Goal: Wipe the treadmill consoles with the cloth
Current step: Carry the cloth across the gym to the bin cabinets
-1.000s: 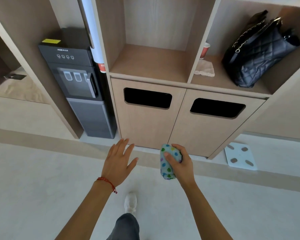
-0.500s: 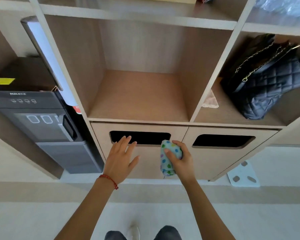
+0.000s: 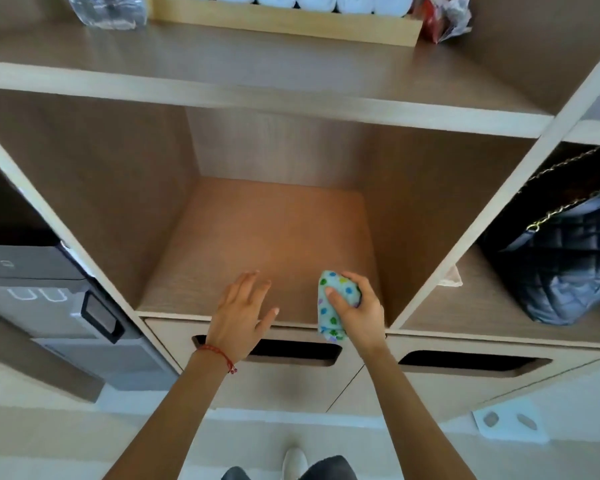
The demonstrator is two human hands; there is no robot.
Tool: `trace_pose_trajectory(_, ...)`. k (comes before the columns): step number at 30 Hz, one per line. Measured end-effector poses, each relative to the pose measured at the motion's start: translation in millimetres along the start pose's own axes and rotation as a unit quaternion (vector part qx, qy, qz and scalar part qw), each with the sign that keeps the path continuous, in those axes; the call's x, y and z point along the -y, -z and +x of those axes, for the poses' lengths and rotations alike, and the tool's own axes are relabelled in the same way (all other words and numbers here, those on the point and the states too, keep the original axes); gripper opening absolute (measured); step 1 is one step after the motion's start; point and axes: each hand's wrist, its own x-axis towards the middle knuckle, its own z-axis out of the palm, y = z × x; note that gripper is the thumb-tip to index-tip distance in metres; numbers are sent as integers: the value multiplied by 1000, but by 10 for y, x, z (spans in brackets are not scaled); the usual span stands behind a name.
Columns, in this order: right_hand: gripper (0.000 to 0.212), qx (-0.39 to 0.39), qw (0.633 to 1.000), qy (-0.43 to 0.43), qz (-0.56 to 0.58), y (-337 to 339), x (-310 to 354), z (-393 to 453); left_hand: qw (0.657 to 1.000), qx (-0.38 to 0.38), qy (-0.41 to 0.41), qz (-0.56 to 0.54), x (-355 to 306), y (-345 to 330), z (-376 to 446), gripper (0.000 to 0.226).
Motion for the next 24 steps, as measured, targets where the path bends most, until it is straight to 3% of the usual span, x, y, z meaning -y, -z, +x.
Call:
trace_pose_trajectory(12,35,33,985,-40,-167,-77,-110,663,998,63,10,24,140,-214,471,60)
trace_pose_trajectory(18,50,29,925,-32,-378,-136,-86,671,997,74,-7,32,208,-302,502,58)
trace_pose_trajectory(24,59,-8,912,-39,-409,-110,-85,602,996,79,-32,21,278,-320,461,57)
